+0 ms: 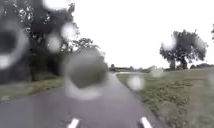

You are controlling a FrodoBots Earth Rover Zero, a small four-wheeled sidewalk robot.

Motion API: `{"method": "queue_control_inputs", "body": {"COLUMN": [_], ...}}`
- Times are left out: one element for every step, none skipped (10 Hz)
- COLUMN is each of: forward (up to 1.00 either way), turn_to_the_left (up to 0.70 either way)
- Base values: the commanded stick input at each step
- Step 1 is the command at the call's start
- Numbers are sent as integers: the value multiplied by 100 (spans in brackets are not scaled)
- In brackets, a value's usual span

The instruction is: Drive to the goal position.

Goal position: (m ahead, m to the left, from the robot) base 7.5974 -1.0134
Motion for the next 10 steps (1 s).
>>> {"method": "queue_control_inputs", "body": {"forward": [70, 70, 70, 70, 70, 70, 70, 70, 70, 70], "turn_to_the_left": [0, 0, 0, 0, 0, 0, 0, 0, 0, 0]}}
